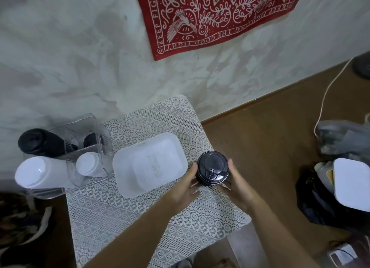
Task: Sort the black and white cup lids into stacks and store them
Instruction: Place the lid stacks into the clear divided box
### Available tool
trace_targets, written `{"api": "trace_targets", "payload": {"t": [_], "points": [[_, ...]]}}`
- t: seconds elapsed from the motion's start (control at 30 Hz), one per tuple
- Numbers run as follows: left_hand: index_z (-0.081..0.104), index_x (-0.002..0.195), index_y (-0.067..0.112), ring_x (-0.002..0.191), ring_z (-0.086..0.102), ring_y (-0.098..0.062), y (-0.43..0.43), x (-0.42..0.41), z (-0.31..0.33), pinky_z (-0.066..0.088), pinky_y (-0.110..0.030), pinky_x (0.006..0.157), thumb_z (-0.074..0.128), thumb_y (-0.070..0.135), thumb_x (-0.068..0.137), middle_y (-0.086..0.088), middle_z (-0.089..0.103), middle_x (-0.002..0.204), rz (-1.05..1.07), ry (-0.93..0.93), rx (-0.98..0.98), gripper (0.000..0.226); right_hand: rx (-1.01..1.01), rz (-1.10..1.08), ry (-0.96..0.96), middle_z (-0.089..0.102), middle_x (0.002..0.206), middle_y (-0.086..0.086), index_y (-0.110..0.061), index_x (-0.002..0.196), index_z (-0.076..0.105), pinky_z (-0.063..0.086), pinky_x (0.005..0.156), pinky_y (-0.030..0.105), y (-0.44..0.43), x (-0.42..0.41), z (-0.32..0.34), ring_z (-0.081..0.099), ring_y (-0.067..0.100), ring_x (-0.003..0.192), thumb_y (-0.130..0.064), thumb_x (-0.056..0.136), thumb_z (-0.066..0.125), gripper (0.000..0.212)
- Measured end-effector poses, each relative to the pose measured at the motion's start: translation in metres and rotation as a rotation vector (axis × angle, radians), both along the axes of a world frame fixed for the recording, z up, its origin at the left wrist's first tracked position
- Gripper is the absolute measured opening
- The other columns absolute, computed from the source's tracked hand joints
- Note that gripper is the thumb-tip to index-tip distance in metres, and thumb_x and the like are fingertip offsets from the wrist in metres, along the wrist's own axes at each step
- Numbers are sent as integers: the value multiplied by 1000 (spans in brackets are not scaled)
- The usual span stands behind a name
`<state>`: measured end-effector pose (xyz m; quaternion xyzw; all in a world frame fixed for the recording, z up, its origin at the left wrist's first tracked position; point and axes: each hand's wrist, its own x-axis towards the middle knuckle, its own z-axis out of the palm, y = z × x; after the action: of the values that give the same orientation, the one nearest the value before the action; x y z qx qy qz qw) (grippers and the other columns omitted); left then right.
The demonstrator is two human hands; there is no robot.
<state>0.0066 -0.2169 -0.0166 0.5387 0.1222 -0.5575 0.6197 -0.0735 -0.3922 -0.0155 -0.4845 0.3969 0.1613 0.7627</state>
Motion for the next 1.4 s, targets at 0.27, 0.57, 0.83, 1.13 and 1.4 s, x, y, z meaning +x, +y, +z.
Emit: {"api": "trace_targets", "payload": {"t": [0.27,0.57,0.83,1.13,1.4], "points": [[50,145,43,142,48,-18,34,16,39,26,-49,126,58,82,83,2,54,152,41,-71,-26,74,-84,134,-96,68,136,-4,-33,142,58,45,109,33,15,24,53,60,12,130,-81,79,53,80],[49,149,37,140,51,-19,148,73,82,32,-46,124,66,93,61,0,53,151,285,-191,46,106,-13,329,-176,63,142,-11,-44,139,58,42,113,39,123,121,92,55,10,134,-80,75,51,74],[64,136,28,126,61,-17,230,146,118,48,-34,109,56,73,77,-2,64,138,539,-217,48,75,-8,403,-202,69,133,-5,-40,132,64,44,113,42,224,225,113,58,13,130,-84,67,55,79],[55,147,30,143,45,-16,271,203,119,34,-35,111,63,86,63,3,53,153,695,-124,-6,102,-31,438,-171,70,130,-5,-34,136,63,52,93,29,286,286,125,62,12,124,-81,75,52,77],[56,145,30,142,46,-15,252,214,104,36,-41,121,61,80,68,3,54,150,915,-137,-9,92,12,503,-169,69,132,-3,-37,130,66,53,94,32,278,311,104,59,12,129,-75,77,55,66]]}}
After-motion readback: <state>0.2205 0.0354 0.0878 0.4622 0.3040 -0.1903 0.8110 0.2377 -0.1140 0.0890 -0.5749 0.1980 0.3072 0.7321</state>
